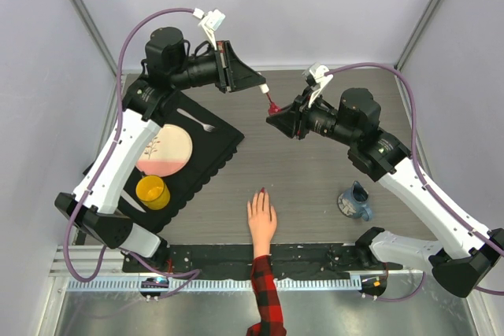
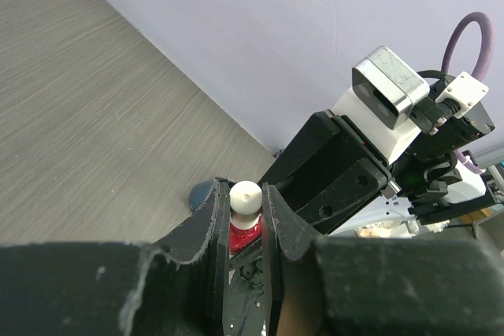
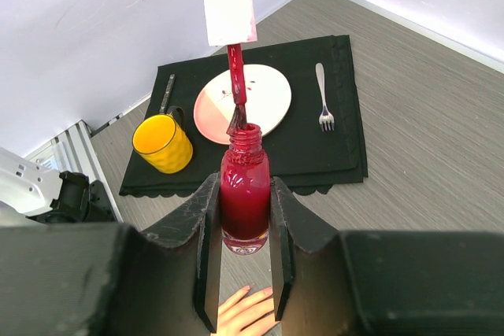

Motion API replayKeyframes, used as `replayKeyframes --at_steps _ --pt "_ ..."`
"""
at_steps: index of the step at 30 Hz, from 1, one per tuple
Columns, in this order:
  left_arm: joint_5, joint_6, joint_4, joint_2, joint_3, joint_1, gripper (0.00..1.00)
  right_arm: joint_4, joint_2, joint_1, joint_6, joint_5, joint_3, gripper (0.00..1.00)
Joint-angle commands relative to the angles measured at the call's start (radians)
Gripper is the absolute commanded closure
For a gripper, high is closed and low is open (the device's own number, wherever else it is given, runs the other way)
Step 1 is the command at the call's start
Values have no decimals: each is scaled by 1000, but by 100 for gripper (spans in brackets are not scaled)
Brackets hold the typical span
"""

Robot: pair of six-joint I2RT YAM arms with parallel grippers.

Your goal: Paint the nails

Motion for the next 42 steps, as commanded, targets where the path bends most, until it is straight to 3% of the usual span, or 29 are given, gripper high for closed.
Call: replayKeyframes --at_steps 1,42 --pt "17 -3 34 9 4 1 100 65 -21 4 -2 -9 33 99" --pt "97 -37 59 9 -42 -16 100 74 10 2 -16 -9 71 99"
